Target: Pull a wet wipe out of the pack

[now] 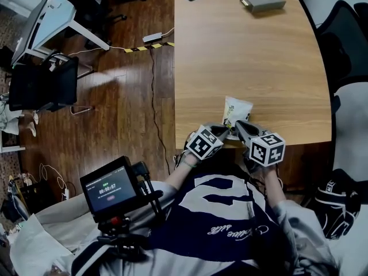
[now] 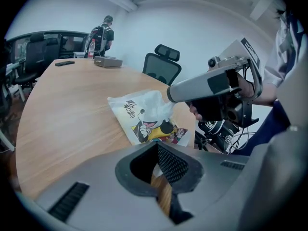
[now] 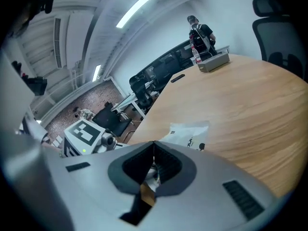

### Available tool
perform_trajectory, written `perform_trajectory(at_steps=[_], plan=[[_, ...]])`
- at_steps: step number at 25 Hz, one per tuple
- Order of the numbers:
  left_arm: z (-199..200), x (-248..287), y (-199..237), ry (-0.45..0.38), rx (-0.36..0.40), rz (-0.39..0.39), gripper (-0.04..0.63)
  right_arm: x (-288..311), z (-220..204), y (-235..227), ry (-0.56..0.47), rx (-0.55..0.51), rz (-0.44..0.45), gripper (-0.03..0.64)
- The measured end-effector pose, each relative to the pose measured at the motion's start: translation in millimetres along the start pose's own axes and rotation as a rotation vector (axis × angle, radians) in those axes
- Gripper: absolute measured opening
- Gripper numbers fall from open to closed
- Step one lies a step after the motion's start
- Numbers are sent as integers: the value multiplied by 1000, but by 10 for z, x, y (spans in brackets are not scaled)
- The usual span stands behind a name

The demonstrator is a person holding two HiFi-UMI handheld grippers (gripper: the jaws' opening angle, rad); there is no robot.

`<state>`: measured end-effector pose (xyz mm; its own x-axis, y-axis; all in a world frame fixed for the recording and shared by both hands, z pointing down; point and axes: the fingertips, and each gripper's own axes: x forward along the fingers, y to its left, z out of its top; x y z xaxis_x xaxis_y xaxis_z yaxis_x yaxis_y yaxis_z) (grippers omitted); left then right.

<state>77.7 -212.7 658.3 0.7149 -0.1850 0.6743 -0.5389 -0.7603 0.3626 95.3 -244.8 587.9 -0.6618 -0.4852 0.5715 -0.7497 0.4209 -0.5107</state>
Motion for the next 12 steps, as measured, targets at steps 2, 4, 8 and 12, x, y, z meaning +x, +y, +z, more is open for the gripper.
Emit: perform_trajectory(at_steps=[2, 4, 8, 12], plan=[[2, 3, 2, 1, -1, 0, 3, -13, 9, -9, -12, 27, 5, 0], [10, 5, 0, 1, -2, -2, 3, -35, 21, -3, -23, 35, 7, 0], [9, 28, 4, 5, 17, 0, 3, -73, 58, 15, -49, 63, 15, 0], [-5, 54, 18, 0, 31, 5, 3, -99, 88, -19, -91, 138, 23, 0]])
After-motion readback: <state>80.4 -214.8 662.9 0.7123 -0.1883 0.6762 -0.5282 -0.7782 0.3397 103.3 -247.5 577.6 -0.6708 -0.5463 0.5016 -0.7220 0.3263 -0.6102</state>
